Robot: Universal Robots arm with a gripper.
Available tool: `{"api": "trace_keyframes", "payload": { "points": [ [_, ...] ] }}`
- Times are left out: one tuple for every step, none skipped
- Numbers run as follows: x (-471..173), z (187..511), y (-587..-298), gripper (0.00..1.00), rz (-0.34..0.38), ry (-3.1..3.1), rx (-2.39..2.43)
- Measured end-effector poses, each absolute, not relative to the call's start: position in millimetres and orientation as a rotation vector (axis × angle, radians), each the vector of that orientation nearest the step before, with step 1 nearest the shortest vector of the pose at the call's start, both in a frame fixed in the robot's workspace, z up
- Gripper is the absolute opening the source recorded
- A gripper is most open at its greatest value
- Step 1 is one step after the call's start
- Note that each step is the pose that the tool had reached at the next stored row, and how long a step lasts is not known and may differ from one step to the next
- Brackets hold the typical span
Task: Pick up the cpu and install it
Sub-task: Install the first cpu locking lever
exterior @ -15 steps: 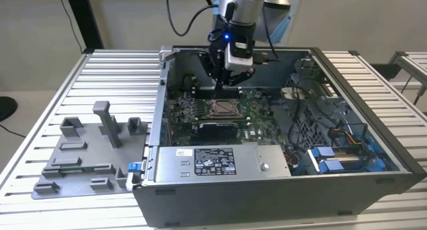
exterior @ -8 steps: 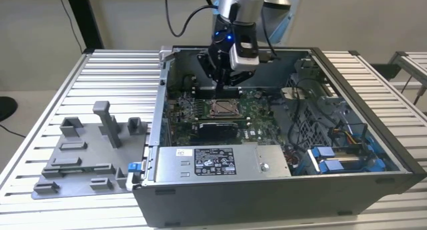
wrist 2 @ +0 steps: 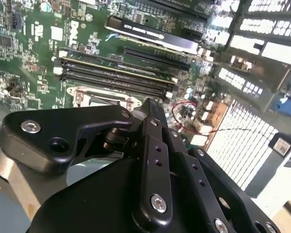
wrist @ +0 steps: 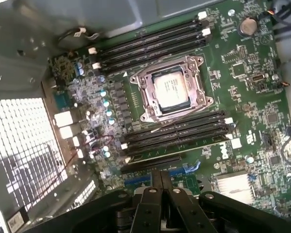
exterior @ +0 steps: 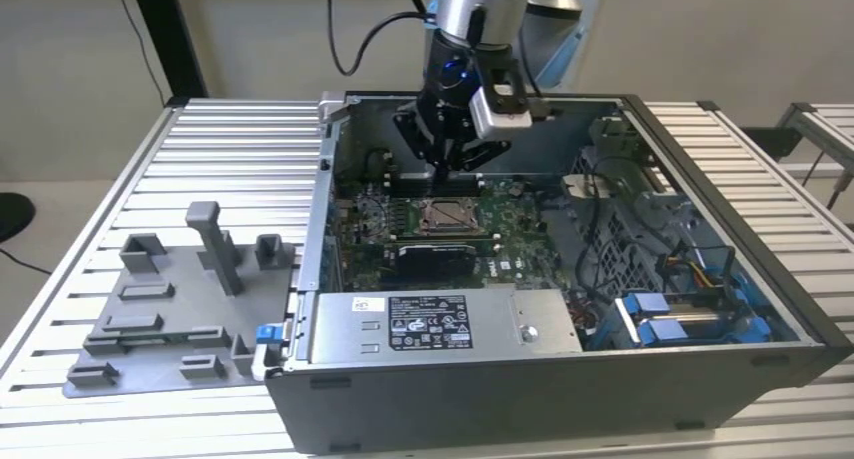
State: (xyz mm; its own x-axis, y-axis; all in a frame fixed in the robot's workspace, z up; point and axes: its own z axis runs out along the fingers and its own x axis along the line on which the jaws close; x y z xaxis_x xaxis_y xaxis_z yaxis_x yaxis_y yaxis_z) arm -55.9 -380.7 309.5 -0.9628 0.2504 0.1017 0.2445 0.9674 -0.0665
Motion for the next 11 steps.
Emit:
{"api": "trace_keyframes", "payload": {
  "points": [
    [-55.9, 309.5, -380.7, 0.00, 0.083, -3.011, -0.352],
    [-55.9, 309.5, -380.7, 0.00, 0.084, -3.015, -0.323],
    [-55.9, 309.5, -380.7, 0.00, 0.086, -3.018, -0.296],
    [-55.9, 309.5, -380.7, 0.00, 0.087, -3.021, -0.269],
    [-55.9, 309.5, -380.7, 0.00, 0.089, -3.024, -0.242],
    [-55.9, 309.5, -380.7, 0.00, 0.090, -3.026, -0.214],
    [-55.9, 309.5, -380.7, 0.00, 0.092, -3.029, -0.187],
    [-55.9, 309.5, -380.7, 0.00, 0.093, -3.031, -0.159],
    [-55.9, 309.5, -380.7, 0.00, 0.095, -3.033, -0.129],
    [-55.9, 309.5, -380.7, 0.00, 0.096, -3.034, -0.102],
    [-55.9, 309.5, -380.7, 0.00, 0.098, -3.035, -0.076]
  ]
}}
